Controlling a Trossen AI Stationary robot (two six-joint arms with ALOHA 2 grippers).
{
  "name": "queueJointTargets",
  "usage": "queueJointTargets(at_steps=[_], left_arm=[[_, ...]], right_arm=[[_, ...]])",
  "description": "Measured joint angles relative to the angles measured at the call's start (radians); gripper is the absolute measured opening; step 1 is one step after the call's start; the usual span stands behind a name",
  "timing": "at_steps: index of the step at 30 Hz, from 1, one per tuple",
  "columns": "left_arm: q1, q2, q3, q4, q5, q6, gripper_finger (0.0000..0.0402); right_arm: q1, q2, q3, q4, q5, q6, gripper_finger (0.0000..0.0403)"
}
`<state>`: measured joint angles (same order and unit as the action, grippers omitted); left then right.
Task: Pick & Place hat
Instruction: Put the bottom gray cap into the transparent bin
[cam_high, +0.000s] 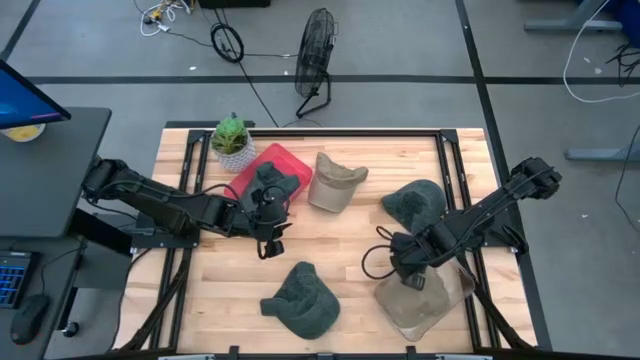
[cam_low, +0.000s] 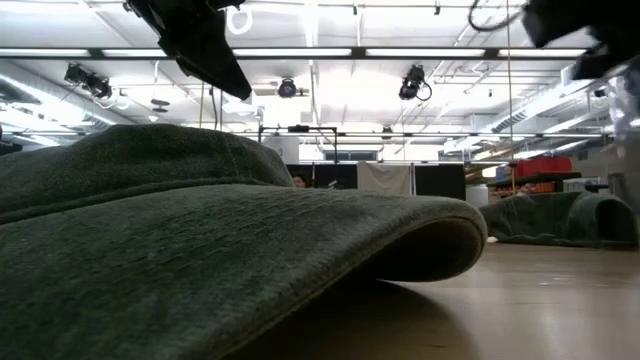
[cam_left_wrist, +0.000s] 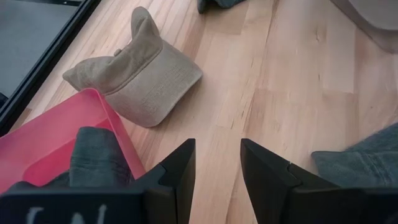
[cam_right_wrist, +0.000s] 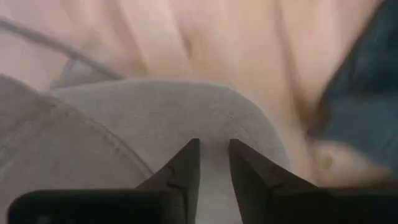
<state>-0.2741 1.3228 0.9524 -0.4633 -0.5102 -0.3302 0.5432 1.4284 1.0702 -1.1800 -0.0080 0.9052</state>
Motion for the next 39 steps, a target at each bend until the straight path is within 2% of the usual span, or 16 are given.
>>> queueJointTargets(at_steps=[3, 5, 10, 15, 19, 24, 34, 39], left_arm=[[0.000, 0.000, 0.000, 0.000, 0.000, 0.000, 0.0131], [0.000, 0.000, 0.000, 0.000, 0.000, 0.000, 0.0131], [0.003, 0.000, 0.000, 0.000, 0.000, 0.000, 0.0131], [0.003, 0.000, 0.000, 0.000, 0.000, 0.000, 0.0131], [0.003, 0.000, 0.000, 0.000, 0.000, 0.000, 0.0131], [0.003, 0.000, 0.000, 0.000, 0.000, 0.000, 0.0131], [0.002, 0.000, 0.000, 0.000, 0.000, -0.009, 0.0131], [0.002, 0.000, 0.000, 0.000, 0.000, -0.033, 0.0131]], right_arm=[[-0.002, 0.001, -0.003, -0.035, -0.101, 0.044, 0.0068], [-0.002, 0.002, -0.003, -0.036, -0.123, 0.063, 0.0056], [0.001, 0.003, 0.042, -0.084, -0.113, 0.056, 0.0034], [0.000, 0.003, 0.163, -0.166, -0.106, 0.084, 0.0037], [0.020, 0.003, 0.250, -0.152, -0.124, 0.164, 0.0057], [0.091, 0.006, 0.260, -0.051, -0.124, 0.236, 0.0092], [0.247, 0.011, 0.110, 0.187, -0.113, 0.218, 0.0182], [0.298, 0.011, 0.038, 0.210, -0.099, 0.205, 0.0198]])
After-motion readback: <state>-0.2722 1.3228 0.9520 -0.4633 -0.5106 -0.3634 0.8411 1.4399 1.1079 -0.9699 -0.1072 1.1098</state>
